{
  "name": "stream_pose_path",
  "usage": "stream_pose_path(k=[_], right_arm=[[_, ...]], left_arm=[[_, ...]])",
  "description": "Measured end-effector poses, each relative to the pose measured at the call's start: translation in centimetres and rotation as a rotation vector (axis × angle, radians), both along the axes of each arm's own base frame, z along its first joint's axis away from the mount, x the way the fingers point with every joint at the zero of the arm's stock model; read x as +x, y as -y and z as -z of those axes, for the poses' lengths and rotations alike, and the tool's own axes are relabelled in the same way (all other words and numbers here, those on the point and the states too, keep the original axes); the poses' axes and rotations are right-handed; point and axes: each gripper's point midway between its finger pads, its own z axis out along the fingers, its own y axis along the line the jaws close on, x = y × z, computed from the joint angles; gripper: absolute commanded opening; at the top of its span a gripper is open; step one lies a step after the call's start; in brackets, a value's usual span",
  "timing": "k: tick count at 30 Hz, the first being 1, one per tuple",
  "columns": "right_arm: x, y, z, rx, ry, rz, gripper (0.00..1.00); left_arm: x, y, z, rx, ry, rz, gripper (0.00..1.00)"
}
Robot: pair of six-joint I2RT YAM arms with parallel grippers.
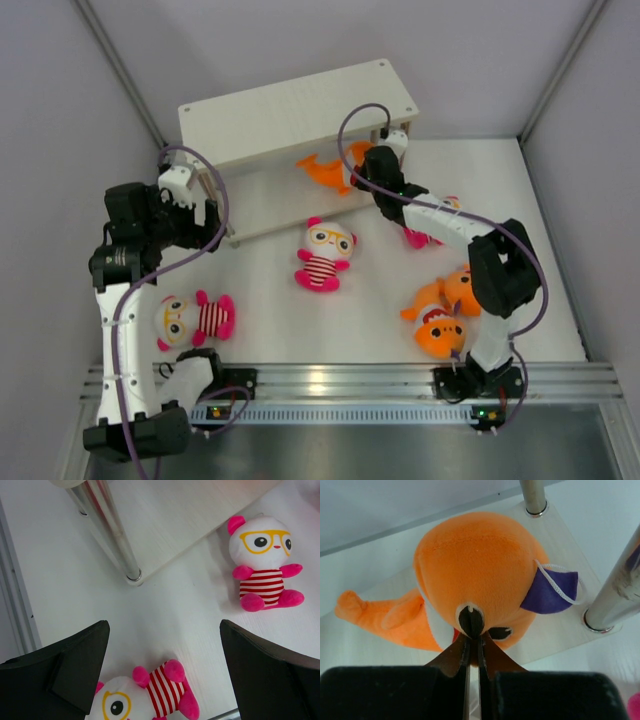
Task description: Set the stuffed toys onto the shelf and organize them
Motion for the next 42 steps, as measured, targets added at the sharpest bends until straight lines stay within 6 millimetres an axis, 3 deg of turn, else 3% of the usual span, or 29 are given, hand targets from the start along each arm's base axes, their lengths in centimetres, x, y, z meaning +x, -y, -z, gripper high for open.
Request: stream_pose_path(k=[2,5,11,21,24,26,28,30,31,32,33,38,42], right_arm=[[0.4,-0.3,0.2,0.032,-0.008,0.018,0.06],[0.2,-0.6,0.7,0.130,-0.035,0.059,0.01],[-0.4,-1.2,1.6,0.307,-0.094,0.141,0.01],[-1.6,-1.0,2.9,0.442,-0.164,0.296,0.13],[-1.7,-0.7,2.8,0.466,-0.169,0.330,0.29],[-1.7,-0.5,2.8,0.466,-0.170,0.345,0.32],[-1.8,-0.3,2.9,0.467,-0.172,0.357,0.29],[-1.8,-0.2,2.8,0.464,-0.171,0.359,0.14],[-1.8,-0.1,2.7,0.460,-0.166,0.358,0.13],[-1.8,0.0,2.5,0.463,-0.164,0.359,0.15],[-1.8,0.1,2.3,0.465,-0.160,0.362,0.26],[-1.6,0.6,1.4,0.481,-0.142,0.371,0.41],[-1.5,0.9,1.2,0.484,-0.136,0.377,0.45]], left_arm=[[0.0,0.0,0.0,0.000,0.000,0.000,0.98],[0.0,0.0,0.3,-0.001,-0.006,0.000,0.98],[0.0,0.0,0.4,-0.001,-0.011,0.000,0.98],[0.0,-0.1,0.6,0.004,-0.013,-0.001,0.98],[0.0,-0.1,0.6,0.007,-0.012,0.001,0.98],[0.0,-0.1,0.6,0.010,-0.012,0.002,0.98],[0.0,-0.1,0.7,0.012,-0.013,0.004,0.98],[0.0,-0.2,0.7,0.015,-0.012,0.005,0.98],[0.0,-0.2,0.7,0.015,-0.013,0.005,0.98],[0.0,-0.2,0.7,0.016,-0.012,0.006,0.98],[0.0,-0.2,0.7,0.016,-0.012,0.006,0.98],[0.0,-0.2,0.7,0.018,-0.012,0.007,0.98],[0.0,-0.2,0.9,0.018,-0.015,0.008,0.98]])
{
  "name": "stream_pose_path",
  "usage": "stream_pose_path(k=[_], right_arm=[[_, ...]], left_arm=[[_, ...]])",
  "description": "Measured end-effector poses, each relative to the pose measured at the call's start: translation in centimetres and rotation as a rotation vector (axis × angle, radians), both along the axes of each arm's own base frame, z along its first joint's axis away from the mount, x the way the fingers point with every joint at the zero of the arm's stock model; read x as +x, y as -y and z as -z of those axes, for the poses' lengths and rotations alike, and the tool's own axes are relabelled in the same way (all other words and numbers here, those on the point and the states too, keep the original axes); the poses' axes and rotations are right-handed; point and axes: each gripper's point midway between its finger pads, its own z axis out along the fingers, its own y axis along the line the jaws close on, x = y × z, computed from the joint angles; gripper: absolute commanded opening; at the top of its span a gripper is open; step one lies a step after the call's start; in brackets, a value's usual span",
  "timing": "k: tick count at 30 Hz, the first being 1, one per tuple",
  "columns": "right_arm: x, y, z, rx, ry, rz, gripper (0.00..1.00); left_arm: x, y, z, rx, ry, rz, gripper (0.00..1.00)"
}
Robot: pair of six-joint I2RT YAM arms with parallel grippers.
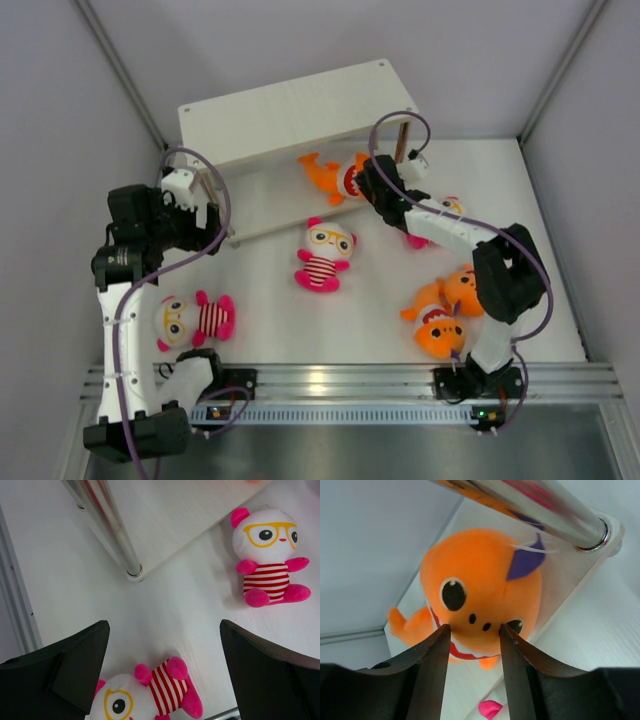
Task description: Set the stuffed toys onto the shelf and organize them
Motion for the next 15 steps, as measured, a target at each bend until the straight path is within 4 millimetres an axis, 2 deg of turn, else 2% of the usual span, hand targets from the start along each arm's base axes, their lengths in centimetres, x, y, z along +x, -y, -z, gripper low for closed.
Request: stream_pose_path(k=[10,15], right_arm=[[0.0,0.6,-0.4,0.006,0.014,0.008,0.49],[0.0,0.8,-1.8,-0.029,0.053,-0.016,0.50]], left_arm=[[-0.1,0.0,0.1,0.003,0.001,0.001,0.98],[-0.1,0.0,0.1,0.002,-0.001,0.001,0.98]])
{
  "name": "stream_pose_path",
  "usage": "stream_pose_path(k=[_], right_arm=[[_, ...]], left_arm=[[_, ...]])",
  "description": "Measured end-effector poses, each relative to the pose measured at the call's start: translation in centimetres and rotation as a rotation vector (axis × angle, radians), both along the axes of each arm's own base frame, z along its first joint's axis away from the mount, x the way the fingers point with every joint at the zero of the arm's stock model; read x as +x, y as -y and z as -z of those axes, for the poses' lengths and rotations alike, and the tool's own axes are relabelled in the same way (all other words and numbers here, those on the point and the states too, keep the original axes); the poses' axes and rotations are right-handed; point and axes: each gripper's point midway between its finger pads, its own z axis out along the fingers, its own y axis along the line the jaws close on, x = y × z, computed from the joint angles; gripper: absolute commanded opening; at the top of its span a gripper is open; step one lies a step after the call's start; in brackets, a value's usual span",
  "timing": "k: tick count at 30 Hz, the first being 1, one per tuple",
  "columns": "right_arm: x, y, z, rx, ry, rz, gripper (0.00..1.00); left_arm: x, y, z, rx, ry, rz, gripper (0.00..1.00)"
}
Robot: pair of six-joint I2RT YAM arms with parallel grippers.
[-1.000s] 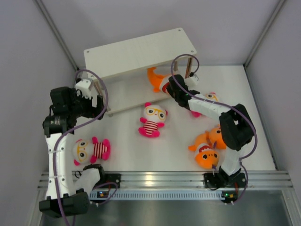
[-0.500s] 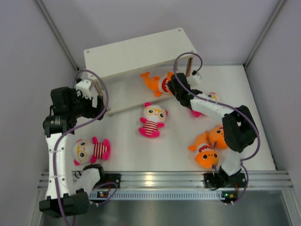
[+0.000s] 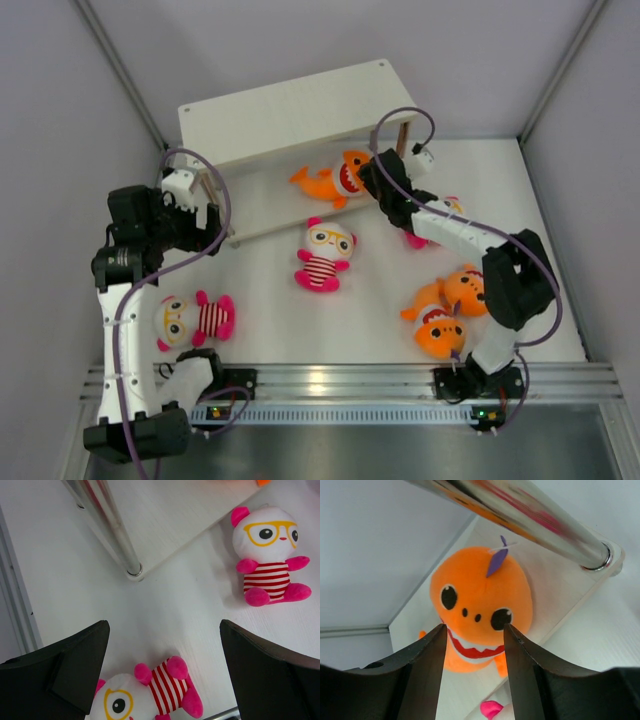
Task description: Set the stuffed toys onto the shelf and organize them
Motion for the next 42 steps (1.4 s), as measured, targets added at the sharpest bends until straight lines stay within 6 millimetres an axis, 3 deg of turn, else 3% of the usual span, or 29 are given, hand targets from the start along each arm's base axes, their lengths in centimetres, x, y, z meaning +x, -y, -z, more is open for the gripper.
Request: stream_pose_path(k=[7,11,13,15,18,24,29,42], right_arm=[[-1.5,1.2,-3.5,-0.047,0.123,-0.051,0.50],[-2.6,1.7,-3.9,-0.134,0.155,-0.101,0.52],[-2.9,1.6,-3.5,-0.182,0.162,-0.125,0.57],[-3.1,1.5,-3.0,-0.221,0.162,-0.148,0.69],[-2.8,1.0,-1.9,-0.278,0.159,-0.179,0.73],[-1.5,-1.5,1.2,-0.409,0.120,-0.219,0.72],[-0.7,-3.9,2.0,-0.469,0.118,-0.221,0.71],[2.2,-3.8,2.3,-0.615,0.113,-0.139,0.67]], left_arm=[[0.0,0.0,0.1,0.000,-0.003,0.000,0.98],[0.0,-0.1,0.1,0.002,-0.004,-0.002,0.98],[0.0,-0.1,0.2,0.003,-0.005,-0.005,0.98],[0.0,-0.1,0.2,0.003,-0.006,-0.005,0.98],[0.0,-0.1,0.3,0.003,-0.007,-0.005,0.98],[0.0,-0.2,0.3,0.007,-0.008,-0.011,0.98],[0.0,-0.3,0.3,0.009,-0.009,-0.014,0.98],[0.2,-0.4,0.5,0.011,-0.017,-0.017,0.98]])
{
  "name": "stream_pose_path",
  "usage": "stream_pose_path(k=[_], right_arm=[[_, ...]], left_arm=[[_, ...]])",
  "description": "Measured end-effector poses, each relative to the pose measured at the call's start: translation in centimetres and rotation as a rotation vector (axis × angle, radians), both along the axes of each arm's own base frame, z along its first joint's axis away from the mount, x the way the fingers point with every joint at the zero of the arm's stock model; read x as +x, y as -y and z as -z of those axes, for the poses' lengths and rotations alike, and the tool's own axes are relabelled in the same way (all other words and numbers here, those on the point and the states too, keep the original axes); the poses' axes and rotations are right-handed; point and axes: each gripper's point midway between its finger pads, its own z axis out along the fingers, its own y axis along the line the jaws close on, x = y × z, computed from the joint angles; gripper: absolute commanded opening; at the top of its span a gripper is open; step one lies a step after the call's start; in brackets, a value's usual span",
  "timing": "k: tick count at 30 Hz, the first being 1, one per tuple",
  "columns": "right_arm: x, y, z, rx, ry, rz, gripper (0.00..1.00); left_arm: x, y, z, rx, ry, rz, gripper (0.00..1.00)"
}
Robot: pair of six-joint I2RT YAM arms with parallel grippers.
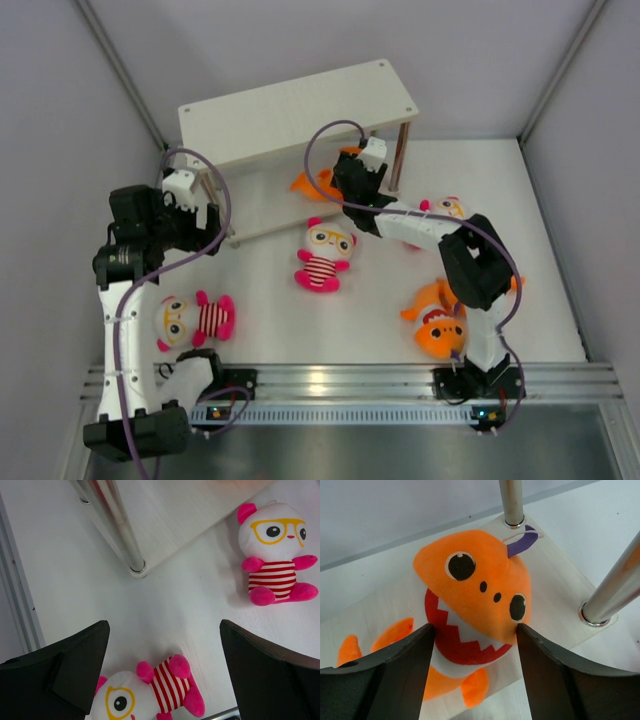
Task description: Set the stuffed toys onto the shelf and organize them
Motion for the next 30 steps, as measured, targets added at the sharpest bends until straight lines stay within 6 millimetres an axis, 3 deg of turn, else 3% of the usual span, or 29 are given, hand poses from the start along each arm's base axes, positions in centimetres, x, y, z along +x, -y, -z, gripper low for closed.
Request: stream_pose_path(k=[4,7,16,30], right_arm=[[0.4,0.5,-0.4,-0.022,0.008,0.018,0.62],[0.6,0.8,-0.6,-0.031,0.010,0.030,0.48],[0.7,1.3,-0.4,-0.030,0.004,0.050,0.41],[1.4,2.9,-0.5,-0.051,0.000,0.097,0.46]], left_arm=[[0.0,0.0,0.0,0.000,0.000,0.000,0.98],[0.0,0.0,0.0,0.000,0.000,0.000,0.98],[0.0,-0.1,0.0,0.003,0.000,-0.003,0.98],[0.0,-0.2,0.1,0.010,0.000,-0.007,0.98]])
